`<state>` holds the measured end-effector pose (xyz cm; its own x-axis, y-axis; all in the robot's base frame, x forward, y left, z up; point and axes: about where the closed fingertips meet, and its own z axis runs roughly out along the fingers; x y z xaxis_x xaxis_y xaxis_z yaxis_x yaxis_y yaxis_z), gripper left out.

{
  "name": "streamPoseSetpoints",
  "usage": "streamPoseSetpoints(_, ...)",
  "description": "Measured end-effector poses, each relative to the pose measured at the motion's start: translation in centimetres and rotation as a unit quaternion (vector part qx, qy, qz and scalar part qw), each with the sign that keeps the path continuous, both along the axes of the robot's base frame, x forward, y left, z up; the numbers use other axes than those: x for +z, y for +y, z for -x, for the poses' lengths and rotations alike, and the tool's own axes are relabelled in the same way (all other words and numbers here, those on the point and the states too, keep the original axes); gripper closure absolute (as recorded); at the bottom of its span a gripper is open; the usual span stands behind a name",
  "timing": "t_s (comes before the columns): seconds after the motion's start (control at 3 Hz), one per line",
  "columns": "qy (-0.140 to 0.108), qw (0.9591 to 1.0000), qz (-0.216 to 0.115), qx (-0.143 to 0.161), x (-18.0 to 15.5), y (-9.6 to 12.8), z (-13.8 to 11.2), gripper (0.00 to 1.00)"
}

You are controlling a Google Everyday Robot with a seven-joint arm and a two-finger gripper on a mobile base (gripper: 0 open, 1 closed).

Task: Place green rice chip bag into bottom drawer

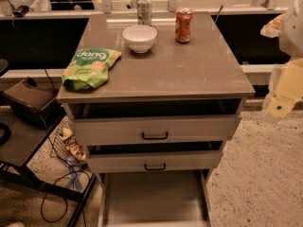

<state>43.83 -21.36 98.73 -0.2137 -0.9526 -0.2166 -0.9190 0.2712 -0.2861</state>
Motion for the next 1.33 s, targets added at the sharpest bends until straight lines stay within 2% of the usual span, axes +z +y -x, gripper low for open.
streamPoseSetpoints(0.33, 0.0, 1.0, 0.0, 0.0, 0.0, 0.0, 0.0, 0.0)
streamPoseSetpoints(0.67, -0.005, 0.995, -0.098, -0.018, 1.1, 5.0, -3.0, 0.0)
streamPoseSetpoints(1.0, -0.002, 0.974, -0.214, -0.073, 1.9, 9.5, -5.9, 0.0)
streamPoseSetpoints(1.33, -0.015, 0.9541, -0.274, -0.119, 3.2, 13.8, -9.2, 0.0)
